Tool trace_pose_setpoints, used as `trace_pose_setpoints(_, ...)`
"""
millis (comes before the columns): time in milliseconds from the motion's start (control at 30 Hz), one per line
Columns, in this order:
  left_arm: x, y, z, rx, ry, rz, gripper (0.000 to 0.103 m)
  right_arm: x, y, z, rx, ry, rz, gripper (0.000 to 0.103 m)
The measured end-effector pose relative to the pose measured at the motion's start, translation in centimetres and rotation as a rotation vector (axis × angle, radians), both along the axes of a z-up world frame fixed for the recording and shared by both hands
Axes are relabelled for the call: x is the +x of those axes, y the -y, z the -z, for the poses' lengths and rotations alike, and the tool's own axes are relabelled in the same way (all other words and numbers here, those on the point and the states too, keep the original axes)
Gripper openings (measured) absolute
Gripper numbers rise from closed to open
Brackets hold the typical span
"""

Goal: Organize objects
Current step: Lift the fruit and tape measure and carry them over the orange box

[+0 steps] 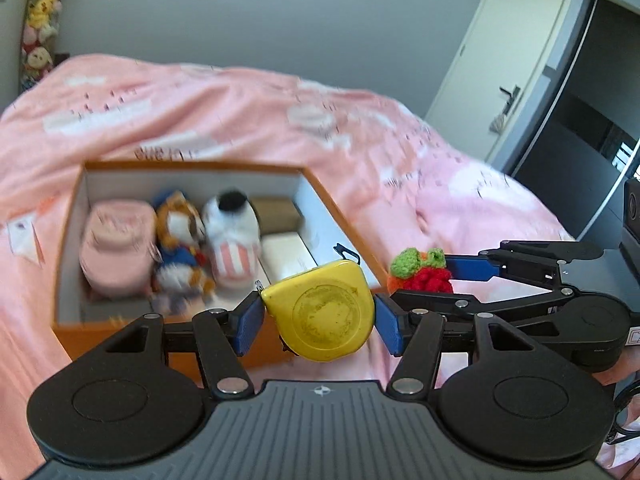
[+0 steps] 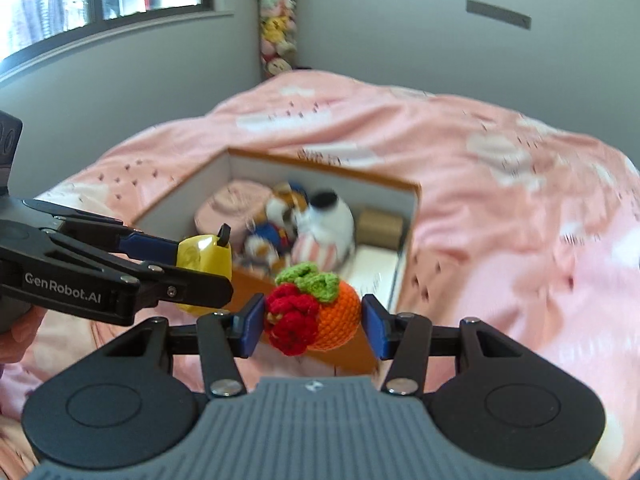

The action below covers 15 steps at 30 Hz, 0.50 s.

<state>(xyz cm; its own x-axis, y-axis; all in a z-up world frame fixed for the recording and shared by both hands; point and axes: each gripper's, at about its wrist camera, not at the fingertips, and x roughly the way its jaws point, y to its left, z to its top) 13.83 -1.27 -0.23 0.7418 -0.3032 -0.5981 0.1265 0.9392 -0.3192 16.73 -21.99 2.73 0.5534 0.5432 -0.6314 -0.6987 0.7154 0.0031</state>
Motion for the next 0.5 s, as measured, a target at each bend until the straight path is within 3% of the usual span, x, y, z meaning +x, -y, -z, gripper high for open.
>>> trace_pose_setpoints(133,1.8,-1.2,-0.8,0.018,0.007,-0.024,0.068,2.1,-1.8,-1.2,0.029,0.015,-0.017,0.054)
trace_pose_setpoints(267,4.7,-2.2,0.1,0.028,-0.041,-0.012,0.068,5.2,-3.8,-1.0,0.032,-0.02,-0.007,0.054)
trace_pose_setpoints(500,8.0,-3.6,4.0,0.027,-0.172,0.009,0.068,9.4,-7.0,2.5,-0.084,-0.101,-0.038,0.054)
